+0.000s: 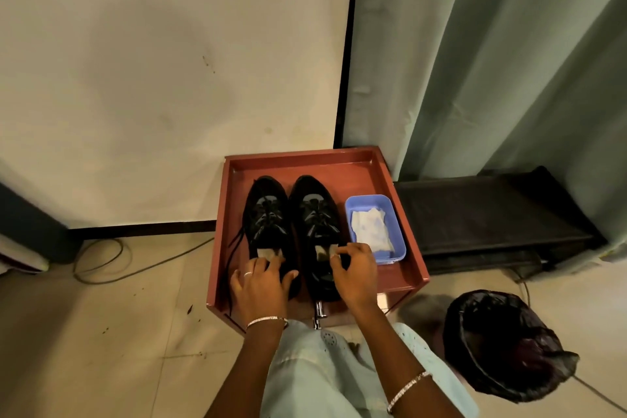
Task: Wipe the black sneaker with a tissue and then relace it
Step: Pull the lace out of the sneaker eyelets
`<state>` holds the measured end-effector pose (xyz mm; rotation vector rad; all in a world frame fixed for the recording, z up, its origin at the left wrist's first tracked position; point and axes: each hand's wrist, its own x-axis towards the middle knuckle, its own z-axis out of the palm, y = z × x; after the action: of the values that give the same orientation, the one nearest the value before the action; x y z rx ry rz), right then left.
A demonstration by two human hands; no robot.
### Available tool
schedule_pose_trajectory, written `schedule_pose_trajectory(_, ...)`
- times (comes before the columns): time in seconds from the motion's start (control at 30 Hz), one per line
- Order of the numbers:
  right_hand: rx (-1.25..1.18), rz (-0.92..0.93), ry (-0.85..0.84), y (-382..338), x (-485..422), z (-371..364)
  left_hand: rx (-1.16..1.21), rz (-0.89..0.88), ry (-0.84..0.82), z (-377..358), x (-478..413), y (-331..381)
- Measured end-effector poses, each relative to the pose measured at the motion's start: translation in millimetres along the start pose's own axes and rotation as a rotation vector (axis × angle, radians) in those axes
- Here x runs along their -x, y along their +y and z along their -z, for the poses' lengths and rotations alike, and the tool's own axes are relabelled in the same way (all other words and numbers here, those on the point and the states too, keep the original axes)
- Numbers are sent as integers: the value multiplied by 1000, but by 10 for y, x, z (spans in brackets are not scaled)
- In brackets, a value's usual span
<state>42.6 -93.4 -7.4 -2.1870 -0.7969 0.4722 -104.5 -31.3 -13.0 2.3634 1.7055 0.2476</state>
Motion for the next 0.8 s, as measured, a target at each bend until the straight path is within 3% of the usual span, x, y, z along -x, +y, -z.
schedule_pose_trajectory(0.27,-27,31,51,111,-46,7,25,90,30,-20,-49,-27)
schedule_pose_trajectory(0.37,-117,20,152,28,-194,22,85,163,-39,63,-134,70)
schedule_pose_trajectory(0.43,-141,48,198,-95,-345,25,188,199,6,121,-225,237)
schedule_pose_trajectory(0.57,-28,54,24,-312,-784,-126,462,113,224,129,-456,669)
schedule_pose_trajectory(0.67,24,-7,-93,-360,-1022,-276,659,191,78,83,-596,855)
schedule_pose_trajectory(0.8,-165,-81,-150,-291,-1133,-293,697,258,-36,-109,-643,812)
